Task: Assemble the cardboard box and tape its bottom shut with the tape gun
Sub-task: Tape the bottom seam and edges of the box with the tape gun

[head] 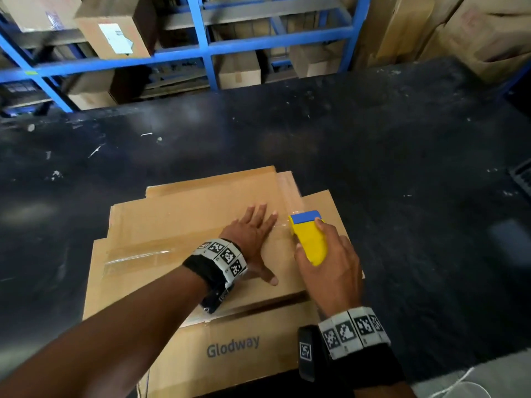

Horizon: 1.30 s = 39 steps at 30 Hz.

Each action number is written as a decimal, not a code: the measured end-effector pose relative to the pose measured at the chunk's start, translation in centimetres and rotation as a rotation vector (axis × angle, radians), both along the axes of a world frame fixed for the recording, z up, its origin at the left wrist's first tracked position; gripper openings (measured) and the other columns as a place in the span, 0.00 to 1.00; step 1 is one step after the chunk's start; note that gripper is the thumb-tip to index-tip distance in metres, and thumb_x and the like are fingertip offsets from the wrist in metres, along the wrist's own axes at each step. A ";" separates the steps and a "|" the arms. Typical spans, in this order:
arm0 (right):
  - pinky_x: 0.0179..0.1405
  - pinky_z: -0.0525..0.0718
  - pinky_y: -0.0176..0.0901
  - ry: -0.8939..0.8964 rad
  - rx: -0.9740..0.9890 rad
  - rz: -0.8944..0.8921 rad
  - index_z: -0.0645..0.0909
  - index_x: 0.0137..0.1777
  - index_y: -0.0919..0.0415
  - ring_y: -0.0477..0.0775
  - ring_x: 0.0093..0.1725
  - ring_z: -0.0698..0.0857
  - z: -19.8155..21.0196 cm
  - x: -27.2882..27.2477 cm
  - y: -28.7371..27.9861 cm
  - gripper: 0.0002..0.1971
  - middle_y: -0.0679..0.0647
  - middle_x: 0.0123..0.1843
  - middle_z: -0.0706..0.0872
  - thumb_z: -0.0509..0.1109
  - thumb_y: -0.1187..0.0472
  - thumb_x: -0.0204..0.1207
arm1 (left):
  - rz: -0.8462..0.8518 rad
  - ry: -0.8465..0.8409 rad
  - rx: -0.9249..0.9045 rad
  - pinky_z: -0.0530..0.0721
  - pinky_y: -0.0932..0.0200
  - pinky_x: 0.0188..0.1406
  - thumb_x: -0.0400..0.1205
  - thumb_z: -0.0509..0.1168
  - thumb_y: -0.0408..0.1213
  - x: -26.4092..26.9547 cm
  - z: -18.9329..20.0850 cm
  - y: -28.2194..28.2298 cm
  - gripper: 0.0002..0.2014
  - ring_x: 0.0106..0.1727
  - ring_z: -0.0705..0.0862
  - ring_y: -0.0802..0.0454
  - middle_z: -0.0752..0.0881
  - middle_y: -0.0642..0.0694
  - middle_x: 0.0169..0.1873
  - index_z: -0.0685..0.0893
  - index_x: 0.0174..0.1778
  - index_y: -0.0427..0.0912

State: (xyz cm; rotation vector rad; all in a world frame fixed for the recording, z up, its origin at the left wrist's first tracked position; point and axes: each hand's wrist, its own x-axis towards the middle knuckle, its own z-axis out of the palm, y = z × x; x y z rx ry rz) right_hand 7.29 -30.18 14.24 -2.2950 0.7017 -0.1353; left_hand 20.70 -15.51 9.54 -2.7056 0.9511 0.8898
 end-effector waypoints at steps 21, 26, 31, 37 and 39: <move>0.43 0.81 0.45 0.024 -0.072 -0.060 0.73 0.77 0.43 0.56 0.44 0.84 -5.8 -17.5 0.9 0.35 0.50 0.49 0.78 0.78 0.49 0.69 | 0.005 -0.004 0.026 0.61 0.29 0.87 0.49 0.73 0.84 0.5 -0.4 -0.1 0.83 0.92 0.36 0.39 0.30 0.46 0.90 0.29 0.89 0.56; 0.45 0.80 0.49 0.176 -0.001 -0.040 0.69 0.79 0.37 0.58 0.48 0.84 -7.1 -15.6 0.3 0.34 0.50 0.52 0.77 0.72 0.45 0.72 | 0.026 -0.005 -0.047 0.55 0.32 0.90 0.60 0.79 0.74 -0.9 0.2 0.0 0.76 0.92 0.37 0.37 0.31 0.42 0.91 0.33 0.91 0.54; 0.48 0.83 0.51 0.213 0.035 -0.010 0.69 0.80 0.38 0.61 0.51 0.85 -7.5 -14.3 -0.6 0.35 0.53 0.53 0.79 0.69 0.42 0.71 | -0.115 -0.013 -0.357 0.55 0.34 0.90 0.78 0.73 0.53 -6.3 0.0 -1.3 0.52 0.93 0.41 0.40 0.39 0.42 0.92 0.47 0.93 0.55; 0.49 0.85 0.54 0.184 0.060 -0.023 0.75 0.76 0.42 0.63 0.49 0.86 -8.0 -13.4 -1.2 0.31 0.56 0.51 0.84 0.72 0.45 0.70 | -0.146 -0.085 -0.490 0.41 0.31 0.90 0.79 0.50 0.64 -10.5 -3.9 -2.9 0.43 0.93 0.39 0.42 0.46 0.46 0.93 0.55 0.92 0.52; 0.48 0.86 0.54 0.207 0.097 -0.028 0.78 0.70 0.43 0.62 0.48 0.86 -8.7 -13.0 -1.7 0.29 0.55 0.49 0.86 0.66 0.39 0.68 | -0.105 -0.150 -0.546 0.41 0.32 0.90 0.82 0.53 0.62 -10.8 -4.8 -2.9 0.40 0.93 0.42 0.44 0.49 0.48 0.93 0.57 0.92 0.53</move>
